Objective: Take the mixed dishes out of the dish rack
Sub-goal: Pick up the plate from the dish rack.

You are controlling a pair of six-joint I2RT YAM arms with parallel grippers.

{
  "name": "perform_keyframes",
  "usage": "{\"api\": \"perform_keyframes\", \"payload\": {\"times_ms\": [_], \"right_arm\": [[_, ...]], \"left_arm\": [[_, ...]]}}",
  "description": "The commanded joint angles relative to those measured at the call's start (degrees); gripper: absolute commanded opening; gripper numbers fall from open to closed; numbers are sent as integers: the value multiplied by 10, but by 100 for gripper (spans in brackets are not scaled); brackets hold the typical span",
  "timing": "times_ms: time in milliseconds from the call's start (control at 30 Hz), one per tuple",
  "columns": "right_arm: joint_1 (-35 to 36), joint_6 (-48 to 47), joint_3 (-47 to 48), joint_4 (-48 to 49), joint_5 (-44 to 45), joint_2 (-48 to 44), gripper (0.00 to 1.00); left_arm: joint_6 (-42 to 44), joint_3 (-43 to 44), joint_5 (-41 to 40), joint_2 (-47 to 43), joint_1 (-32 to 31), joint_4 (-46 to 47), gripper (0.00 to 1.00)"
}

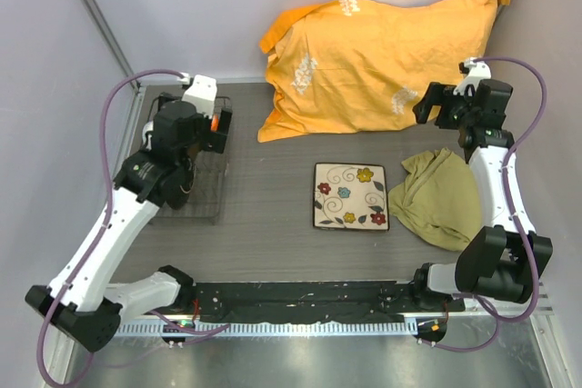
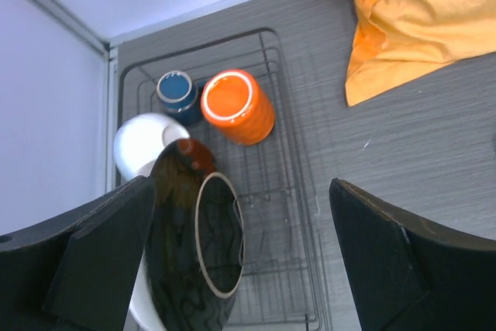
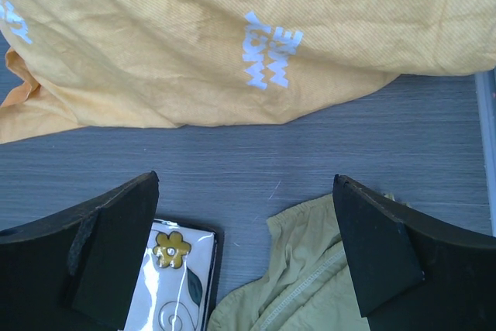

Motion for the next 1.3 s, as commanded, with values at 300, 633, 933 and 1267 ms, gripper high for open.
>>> {"api": "perform_keyframes", "payload": {"times_ms": [300, 633, 933, 1267], "right_arm": [[17, 18, 11, 5, -33, 3, 100], [17, 9, 9, 6, -15, -6, 100], [17, 6, 8, 6, -18, -4, 100], [17, 5, 9, 6, -20, -2, 100]], "left_arm": [[-36, -62, 17, -93, 92, -56, 100], [-34, -108, 134, -64, 216, -32, 100], [-33, -138, 191, -31, 261, -7, 99], [-35, -160, 225, -19, 269, -1, 82]]}}
